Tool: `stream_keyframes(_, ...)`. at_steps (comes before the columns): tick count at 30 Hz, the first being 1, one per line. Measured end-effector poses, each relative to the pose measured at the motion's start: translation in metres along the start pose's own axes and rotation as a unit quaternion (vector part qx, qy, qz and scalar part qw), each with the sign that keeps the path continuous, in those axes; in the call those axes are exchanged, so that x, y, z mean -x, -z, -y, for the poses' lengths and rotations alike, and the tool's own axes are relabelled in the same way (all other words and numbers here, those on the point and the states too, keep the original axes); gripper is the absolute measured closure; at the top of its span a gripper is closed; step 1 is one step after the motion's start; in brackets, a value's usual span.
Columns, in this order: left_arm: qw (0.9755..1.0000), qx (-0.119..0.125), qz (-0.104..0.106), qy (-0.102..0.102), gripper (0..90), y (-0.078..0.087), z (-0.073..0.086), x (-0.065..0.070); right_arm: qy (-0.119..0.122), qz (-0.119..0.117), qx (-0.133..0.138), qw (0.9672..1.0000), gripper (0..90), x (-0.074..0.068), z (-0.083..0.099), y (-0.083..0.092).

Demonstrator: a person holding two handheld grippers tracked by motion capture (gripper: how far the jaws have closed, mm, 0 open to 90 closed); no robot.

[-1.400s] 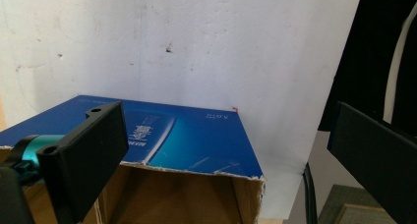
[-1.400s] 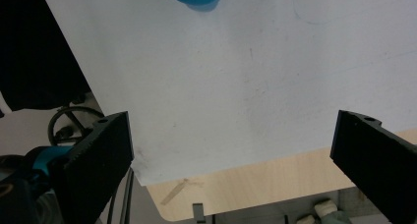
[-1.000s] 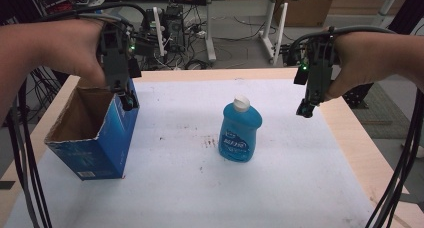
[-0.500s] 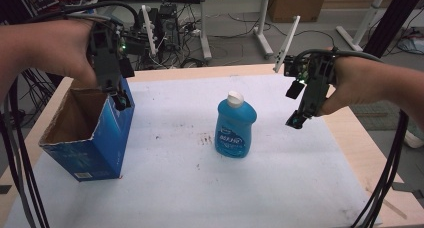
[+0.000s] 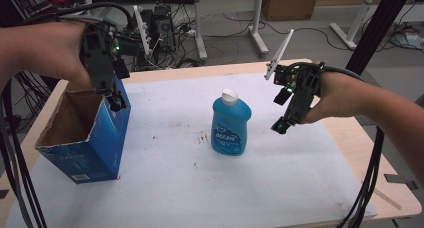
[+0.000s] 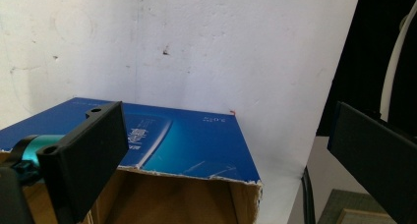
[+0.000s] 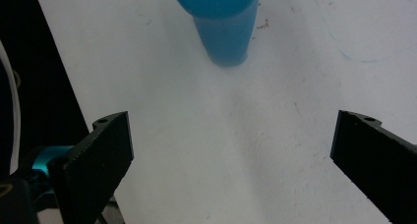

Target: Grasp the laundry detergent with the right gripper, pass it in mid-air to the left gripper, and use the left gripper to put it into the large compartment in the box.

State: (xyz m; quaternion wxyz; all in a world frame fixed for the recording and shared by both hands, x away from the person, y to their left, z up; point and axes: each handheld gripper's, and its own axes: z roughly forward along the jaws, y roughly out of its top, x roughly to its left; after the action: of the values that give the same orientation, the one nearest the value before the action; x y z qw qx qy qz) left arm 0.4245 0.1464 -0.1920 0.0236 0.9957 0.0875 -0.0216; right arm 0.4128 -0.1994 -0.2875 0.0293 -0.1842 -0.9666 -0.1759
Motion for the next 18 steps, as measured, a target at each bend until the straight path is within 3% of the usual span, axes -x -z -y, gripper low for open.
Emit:
stream_keyframes(4, 1.0000, -0.001, 0.000, -0.005, 1.7, 0.001, 0.000, 0.001, -0.006, -0.005, 0.034, 0.9994, 1.3, 0.001, 0.003, -0.014)
stream_keyframes(18, 1.0000, 0.000, -0.002, -0.006, 1.7, 0.002, 0.001, 0.003, -0.034, -0.023, 0.090, 0.9951, 1.3, 0.003, 0.015, -0.052)
